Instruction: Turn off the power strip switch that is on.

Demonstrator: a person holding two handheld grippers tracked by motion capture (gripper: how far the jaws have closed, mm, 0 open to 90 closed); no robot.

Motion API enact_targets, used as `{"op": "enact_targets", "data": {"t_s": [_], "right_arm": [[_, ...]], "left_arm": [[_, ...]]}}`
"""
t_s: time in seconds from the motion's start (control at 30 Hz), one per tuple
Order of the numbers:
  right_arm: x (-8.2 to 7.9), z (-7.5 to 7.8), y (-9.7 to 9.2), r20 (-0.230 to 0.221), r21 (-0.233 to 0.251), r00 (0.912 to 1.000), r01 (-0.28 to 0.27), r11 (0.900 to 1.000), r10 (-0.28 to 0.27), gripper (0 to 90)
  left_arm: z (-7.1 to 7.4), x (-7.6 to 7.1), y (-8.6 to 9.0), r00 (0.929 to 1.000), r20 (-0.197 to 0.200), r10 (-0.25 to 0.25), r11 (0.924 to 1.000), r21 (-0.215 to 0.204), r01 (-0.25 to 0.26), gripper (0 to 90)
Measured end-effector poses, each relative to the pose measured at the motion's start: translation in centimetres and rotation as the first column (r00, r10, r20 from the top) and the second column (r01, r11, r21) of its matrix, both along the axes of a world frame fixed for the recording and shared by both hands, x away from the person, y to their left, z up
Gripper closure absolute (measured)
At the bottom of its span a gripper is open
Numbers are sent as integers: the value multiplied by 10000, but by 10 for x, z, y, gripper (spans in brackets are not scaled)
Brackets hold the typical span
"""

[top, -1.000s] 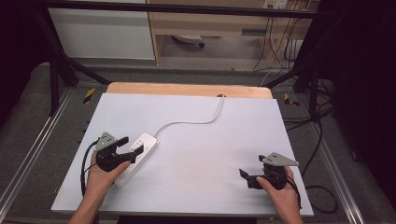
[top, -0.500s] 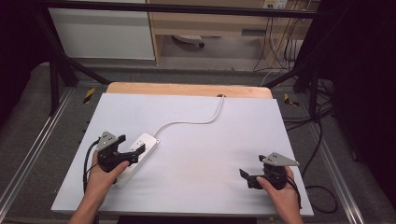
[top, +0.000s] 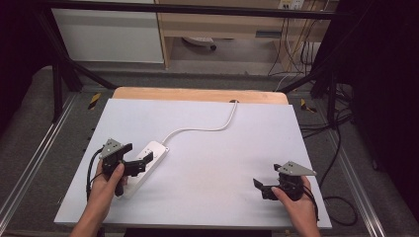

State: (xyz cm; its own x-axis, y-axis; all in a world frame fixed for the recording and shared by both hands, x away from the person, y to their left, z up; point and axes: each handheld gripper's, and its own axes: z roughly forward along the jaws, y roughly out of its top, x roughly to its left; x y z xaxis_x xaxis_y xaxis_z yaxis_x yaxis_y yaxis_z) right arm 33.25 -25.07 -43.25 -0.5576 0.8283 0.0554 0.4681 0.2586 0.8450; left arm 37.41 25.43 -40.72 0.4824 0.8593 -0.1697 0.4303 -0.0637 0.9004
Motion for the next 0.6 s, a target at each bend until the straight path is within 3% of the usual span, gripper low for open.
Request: {"op": "enact_targets", "data": {"t_s": [0.4,0.6], "right_arm": [[0,0,-1,32,14,10000,19,10000,-19,43],[0,0,-2,29,27,10000,42,10000,-42,43]], "left_arm": [[14,-17,8,9992,165,-356,9993,138,354,71],[24,-26,21,9992,373,-148,9999,6,148,71]]}}
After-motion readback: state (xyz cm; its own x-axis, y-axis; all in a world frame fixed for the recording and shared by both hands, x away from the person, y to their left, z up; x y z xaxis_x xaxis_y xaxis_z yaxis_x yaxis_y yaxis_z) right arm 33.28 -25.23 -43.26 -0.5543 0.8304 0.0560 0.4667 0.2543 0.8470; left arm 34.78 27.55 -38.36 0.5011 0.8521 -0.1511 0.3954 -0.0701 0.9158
